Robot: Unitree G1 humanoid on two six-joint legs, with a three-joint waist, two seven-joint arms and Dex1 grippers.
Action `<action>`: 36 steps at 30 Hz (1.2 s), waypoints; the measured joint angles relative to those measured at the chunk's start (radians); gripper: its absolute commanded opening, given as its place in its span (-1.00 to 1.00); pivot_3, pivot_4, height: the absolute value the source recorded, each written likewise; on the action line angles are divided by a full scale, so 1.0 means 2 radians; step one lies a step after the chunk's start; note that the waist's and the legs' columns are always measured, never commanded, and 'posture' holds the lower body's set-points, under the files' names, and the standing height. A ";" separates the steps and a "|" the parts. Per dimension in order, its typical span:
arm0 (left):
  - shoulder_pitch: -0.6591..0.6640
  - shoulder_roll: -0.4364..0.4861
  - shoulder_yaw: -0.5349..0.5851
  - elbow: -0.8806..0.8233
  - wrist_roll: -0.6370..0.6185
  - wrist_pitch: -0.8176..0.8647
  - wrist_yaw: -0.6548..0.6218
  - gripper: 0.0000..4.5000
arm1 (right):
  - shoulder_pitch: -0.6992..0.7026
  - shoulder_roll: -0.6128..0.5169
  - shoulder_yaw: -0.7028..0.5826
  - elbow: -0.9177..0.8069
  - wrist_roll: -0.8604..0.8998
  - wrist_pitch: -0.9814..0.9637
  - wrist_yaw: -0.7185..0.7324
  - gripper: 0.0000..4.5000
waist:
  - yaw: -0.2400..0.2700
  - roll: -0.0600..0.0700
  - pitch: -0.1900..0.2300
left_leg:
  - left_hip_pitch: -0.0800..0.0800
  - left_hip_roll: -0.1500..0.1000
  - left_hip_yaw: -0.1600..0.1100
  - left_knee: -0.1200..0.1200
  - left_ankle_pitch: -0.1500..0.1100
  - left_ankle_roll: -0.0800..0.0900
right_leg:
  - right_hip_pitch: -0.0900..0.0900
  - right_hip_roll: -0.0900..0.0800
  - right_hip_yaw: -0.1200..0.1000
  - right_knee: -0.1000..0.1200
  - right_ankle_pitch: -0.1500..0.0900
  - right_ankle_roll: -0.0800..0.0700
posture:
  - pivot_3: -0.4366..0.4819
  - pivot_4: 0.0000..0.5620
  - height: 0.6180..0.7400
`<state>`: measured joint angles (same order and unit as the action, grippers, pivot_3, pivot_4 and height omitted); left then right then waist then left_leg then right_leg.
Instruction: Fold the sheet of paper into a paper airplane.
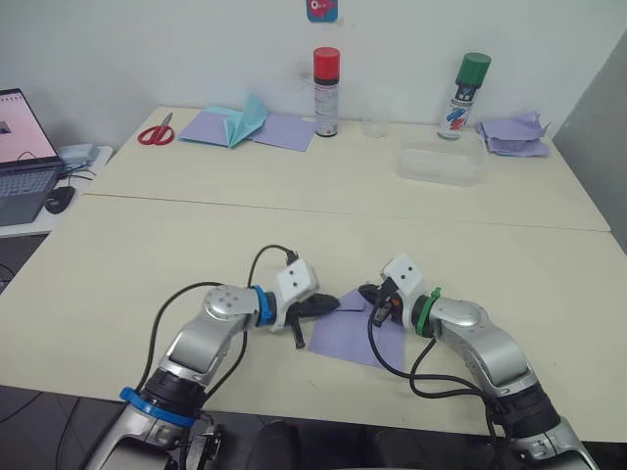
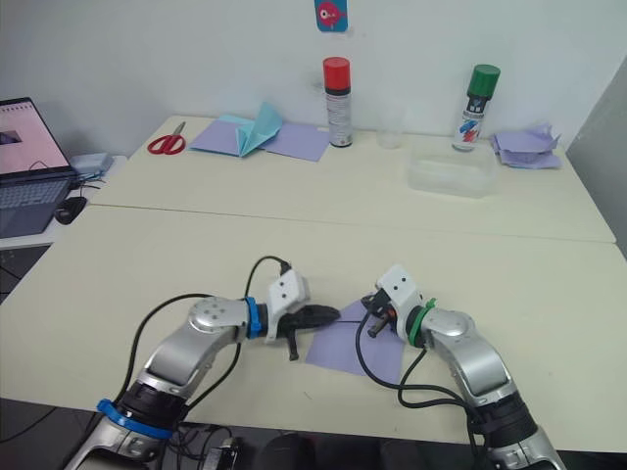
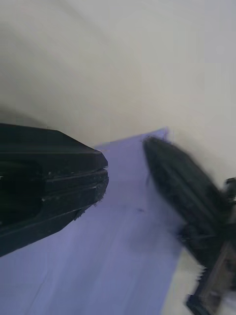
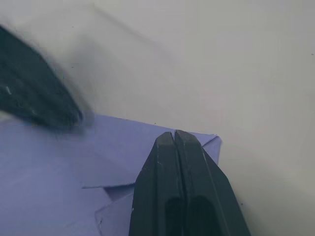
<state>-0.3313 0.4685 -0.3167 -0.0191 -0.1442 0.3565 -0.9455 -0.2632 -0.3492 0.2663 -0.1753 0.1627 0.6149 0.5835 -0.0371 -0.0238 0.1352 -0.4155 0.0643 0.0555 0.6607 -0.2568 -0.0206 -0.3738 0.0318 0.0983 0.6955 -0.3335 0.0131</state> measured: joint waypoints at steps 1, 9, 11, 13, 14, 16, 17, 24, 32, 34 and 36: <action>-0.004 -0.004 -0.003 0.007 0.006 -0.009 0.003 -0.99 | 0.000 -0.002 0.002 -0.002 -0.003 0.000 0.002 -1.00 | 0.000 0.000 0.000 | 0.000 0.000 0.000 0.000 0.000 0.000 | 0.000 0.000 0.000 0.000 0.000 0.000 | -0.05 -0.47 1.00; -0.016 -0.005 -0.012 0.028 0.018 -0.037 0.001 -0.99 | -0.004 0.027 0.016 -0.037 0.011 0.025 0.008 -1.00 | 0.001 0.000 0.000 | 0.000 0.000 0.000 0.000 0.000 0.000 | 0.000 0.000 0.000 0.000 0.000 0.000 | -0.05 -0.47 1.00; -0.016 -0.005 -0.014 0.029 0.019 -0.040 0.000 -0.99 | -0.006 0.030 0.016 -0.037 0.008 0.028 0.000 -1.00 | 0.002 0.000 0.000 | 0.000 -0.001 0.000 0.000 0.000 0.000 | 0.000 0.000 0.000 0.000 0.000 0.000 | -0.05 -0.47 1.00; -0.016 -0.005 -0.014 0.029 0.019 -0.040 -0.001 -0.99 | -0.005 0.030 0.016 -0.028 0.004 0.028 -0.009 -1.00 | 0.002 0.000 0.000 | 0.000 -0.001 0.000 0.000 0.000 0.000 | 0.000 0.000 0.000 0.000 0.000 0.000 | -0.05 -0.47 1.00; -0.016 -0.004 -0.014 0.029 0.019 -0.041 -0.002 -0.99 | -0.004 0.028 0.016 -0.020 0.000 0.029 -0.013 -1.00 | 0.002 0.000 0.000 | 0.000 -0.001 0.000 0.000 0.000 0.000 | 0.000 0.000 0.000 0.000 0.000 0.000 | -0.05 -0.47 1.00; -0.017 -0.001 -0.014 0.029 0.019 -0.042 -0.003 -0.99 | 0.000 0.028 0.015 -0.013 -0.002 0.024 -0.019 -1.00 | 0.002 0.000 0.000 | 0.000 0.000 0.000 0.000 0.000 0.000 | 0.000 0.000 0.000 0.000 0.000 0.000 | -0.05 -0.47 1.00; -0.017 -0.001 -0.014 0.030 0.019 -0.042 -0.003 -0.99 | 0.000 0.028 0.015 -0.010 -0.003 0.022 -0.021 -1.00 | 0.002 0.000 0.000 | 0.000 0.000 0.000 0.000 0.000 0.000 | 0.000 0.000 0.000 0.000 0.000 0.000 | -0.05 -0.47 1.00; -0.017 0.001 -0.014 0.032 0.019 -0.042 -0.004 -0.99 | 0.000 0.036 -0.002 0.014 -0.003 -0.001 -0.047 -1.00 | 0.002 0.000 0.000 | 0.000 -0.001 0.000 0.000 0.000 0.000 | 0.001 0.000 0.000 0.000 0.000 0.000 | -0.05 -0.47 1.00; -0.015 0.004 -0.015 0.027 0.019 -0.041 -0.006 -0.99 | -0.012 0.040 -0.030 0.037 -0.021 -0.011 -0.096 -1.00 | 0.002 0.000 0.000 | 0.000 0.000 0.000 0.000 0.000 0.000 | 0.001 0.000 0.000 0.000 0.000 0.000 | -0.05 -0.47 1.00; -0.015 0.004 -0.015 0.027 0.019 -0.041 -0.008 -0.99 | -0.012 0.040 -0.031 0.035 -0.020 -0.010 -0.095 -1.00 | 0.002 0.000 0.000 | 0.000 0.000 0.000 0.000 0.000 0.000 | 0.001 0.000 0.000 0.000 0.000 0.000 | -0.05 -0.47 1.00; -0.017 0.004 -0.016 0.028 0.019 -0.041 -0.009 -0.99 | -0.010 0.038 -0.037 0.030 -0.011 -0.007 -0.085 -1.00 | 0.002 0.000 0.000 | 0.000 -0.001 0.000 0.000 0.000 0.000 | 0.001 0.000 0.000 0.000 0.000 0.000 | -0.05 -0.47 1.00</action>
<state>-0.3662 0.4765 -0.3481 0.0376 -0.1067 0.2742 -0.9629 -0.2830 -0.2730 0.1925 -0.1145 0.1397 0.5999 0.4141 -0.0328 -0.0236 0.1348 -0.4153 0.0631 0.0562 0.6613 -0.2568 -0.0206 -0.3725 0.0317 0.0986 0.6950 -0.3336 0.0132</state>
